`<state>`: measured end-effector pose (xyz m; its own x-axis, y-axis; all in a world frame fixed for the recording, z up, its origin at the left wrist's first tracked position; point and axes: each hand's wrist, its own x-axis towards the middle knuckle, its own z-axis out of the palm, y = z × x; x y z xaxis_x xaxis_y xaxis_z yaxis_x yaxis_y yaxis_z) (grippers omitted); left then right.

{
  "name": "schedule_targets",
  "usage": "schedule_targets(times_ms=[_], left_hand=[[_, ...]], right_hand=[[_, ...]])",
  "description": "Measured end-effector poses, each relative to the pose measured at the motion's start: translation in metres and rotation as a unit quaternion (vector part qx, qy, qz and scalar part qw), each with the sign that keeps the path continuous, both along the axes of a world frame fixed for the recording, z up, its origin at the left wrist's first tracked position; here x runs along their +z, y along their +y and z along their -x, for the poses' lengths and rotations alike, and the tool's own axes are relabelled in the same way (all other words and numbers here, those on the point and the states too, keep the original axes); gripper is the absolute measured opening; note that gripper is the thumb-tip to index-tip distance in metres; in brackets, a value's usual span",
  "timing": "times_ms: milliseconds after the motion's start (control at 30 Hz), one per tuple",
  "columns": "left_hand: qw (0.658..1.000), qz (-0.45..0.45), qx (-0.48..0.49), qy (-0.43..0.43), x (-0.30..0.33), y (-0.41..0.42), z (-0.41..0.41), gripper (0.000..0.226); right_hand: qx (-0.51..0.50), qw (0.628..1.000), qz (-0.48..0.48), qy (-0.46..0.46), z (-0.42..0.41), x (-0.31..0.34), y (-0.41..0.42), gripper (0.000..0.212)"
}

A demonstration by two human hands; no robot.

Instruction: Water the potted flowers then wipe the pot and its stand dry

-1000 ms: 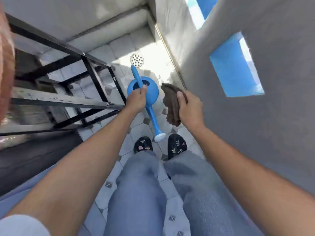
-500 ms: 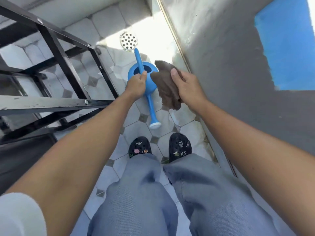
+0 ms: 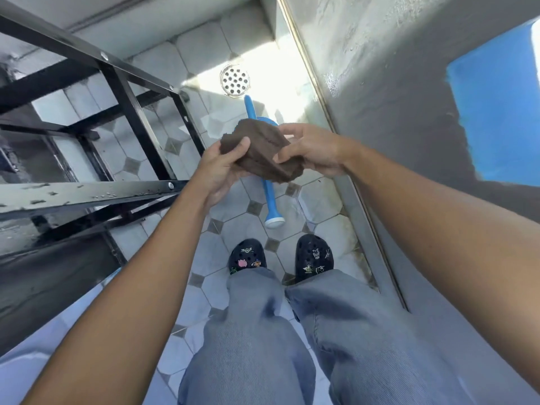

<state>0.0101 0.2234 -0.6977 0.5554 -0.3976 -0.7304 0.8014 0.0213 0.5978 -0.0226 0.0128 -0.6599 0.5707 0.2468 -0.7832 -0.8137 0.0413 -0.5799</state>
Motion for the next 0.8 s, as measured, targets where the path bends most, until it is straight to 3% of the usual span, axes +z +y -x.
schedule_targets(times_ms=[67, 167, 300, 367, 433, 533, 633, 800], left_hand=[[0.992, -0.093, 0.046, -0.066, -0.007, 0.000, -0.004, 0.021], [0.978, -0.161, 0.065, -0.112, -0.012, -0.013, -0.008, 0.015], [0.957, -0.261, 0.041, -0.119, -0.039, -0.027, -0.017, 0.033], [0.931, -0.349, -0.005, -0.106, -0.048, -0.026, -0.019, 0.052], [0.896, -0.410, -0.040, -0.163, -0.048, -0.024, -0.016, 0.059], [0.877, -0.364, -0.128, -0.285, -0.044, -0.026, -0.005, 0.055], [0.890, -0.299, -0.257, -0.227, -0.044, -0.024, 0.006, 0.059], [0.857, -0.338, -0.298, -0.251, -0.023, -0.023, 0.004, 0.065]], right_hand=[[-0.022, 0.990, 0.140, -0.024, -0.012, -0.008, 0.003, 0.047], [-0.084, 0.957, 0.269, -0.072, -0.030, -0.022, 0.011, 0.041], [-0.046, 0.916, 0.384, -0.110, -0.038, -0.042, 0.018, 0.047], [0.001, 0.918, 0.381, -0.108, -0.029, -0.053, 0.021, 0.044], [0.055, 0.927, 0.348, -0.125, -0.017, -0.060, 0.025, 0.038], [0.099, 0.935, 0.310, -0.140, -0.004, -0.068, 0.030, 0.050], [0.134, 0.935, 0.313, -0.098, 0.001, -0.072, 0.032, 0.063], [0.086, 0.935, 0.330, -0.094, 0.004, -0.042, 0.030, 0.055]])
